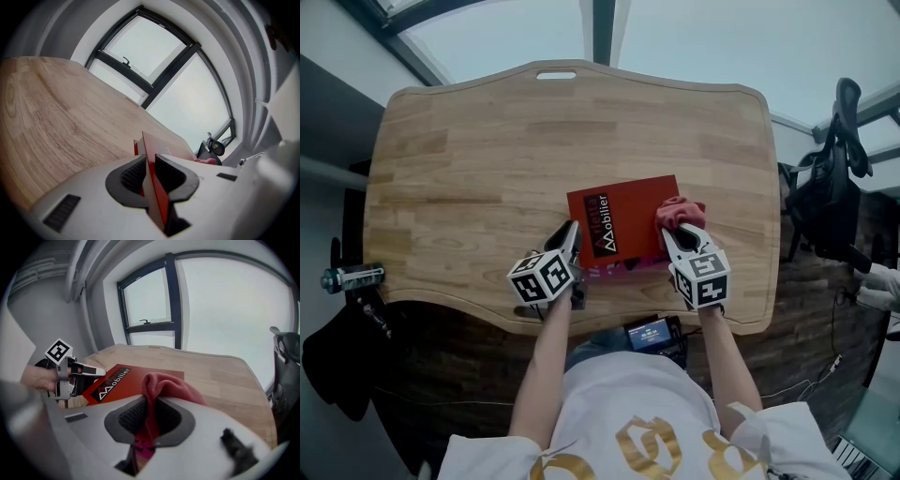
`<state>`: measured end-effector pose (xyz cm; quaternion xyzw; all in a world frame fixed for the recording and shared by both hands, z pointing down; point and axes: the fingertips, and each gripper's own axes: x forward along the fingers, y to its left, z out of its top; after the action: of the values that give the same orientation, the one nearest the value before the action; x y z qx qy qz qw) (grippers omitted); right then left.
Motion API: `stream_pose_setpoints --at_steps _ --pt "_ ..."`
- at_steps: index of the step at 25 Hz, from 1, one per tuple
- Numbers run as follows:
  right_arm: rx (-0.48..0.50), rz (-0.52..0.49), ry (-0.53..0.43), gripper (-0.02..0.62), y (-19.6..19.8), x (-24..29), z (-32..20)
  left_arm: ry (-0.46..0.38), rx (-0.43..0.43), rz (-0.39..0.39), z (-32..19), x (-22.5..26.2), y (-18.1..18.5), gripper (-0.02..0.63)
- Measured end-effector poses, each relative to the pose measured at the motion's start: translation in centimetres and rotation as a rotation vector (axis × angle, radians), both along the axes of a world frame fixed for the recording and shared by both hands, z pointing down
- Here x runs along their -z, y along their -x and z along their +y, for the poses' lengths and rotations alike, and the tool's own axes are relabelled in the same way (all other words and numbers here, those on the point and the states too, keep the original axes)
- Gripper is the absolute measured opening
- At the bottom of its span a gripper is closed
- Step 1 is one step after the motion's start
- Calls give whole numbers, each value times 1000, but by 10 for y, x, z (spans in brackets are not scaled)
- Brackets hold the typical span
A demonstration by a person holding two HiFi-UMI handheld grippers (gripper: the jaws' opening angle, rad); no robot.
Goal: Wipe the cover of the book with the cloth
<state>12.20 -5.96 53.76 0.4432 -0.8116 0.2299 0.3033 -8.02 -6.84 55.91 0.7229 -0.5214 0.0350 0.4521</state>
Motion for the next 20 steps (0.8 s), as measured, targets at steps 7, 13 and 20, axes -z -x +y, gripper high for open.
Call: stream_pose_setpoints --at_steps 7,13,20 --pt "17 7 2 55 2 0 6 -2 3 5 0 -1 0 67" --pt "42 10 4 55 12 -1 9 -3 5 20 0 0 0 67" --pt "73 9 10 55 26 -3 12 -6 6 31 0 -1 0 67"
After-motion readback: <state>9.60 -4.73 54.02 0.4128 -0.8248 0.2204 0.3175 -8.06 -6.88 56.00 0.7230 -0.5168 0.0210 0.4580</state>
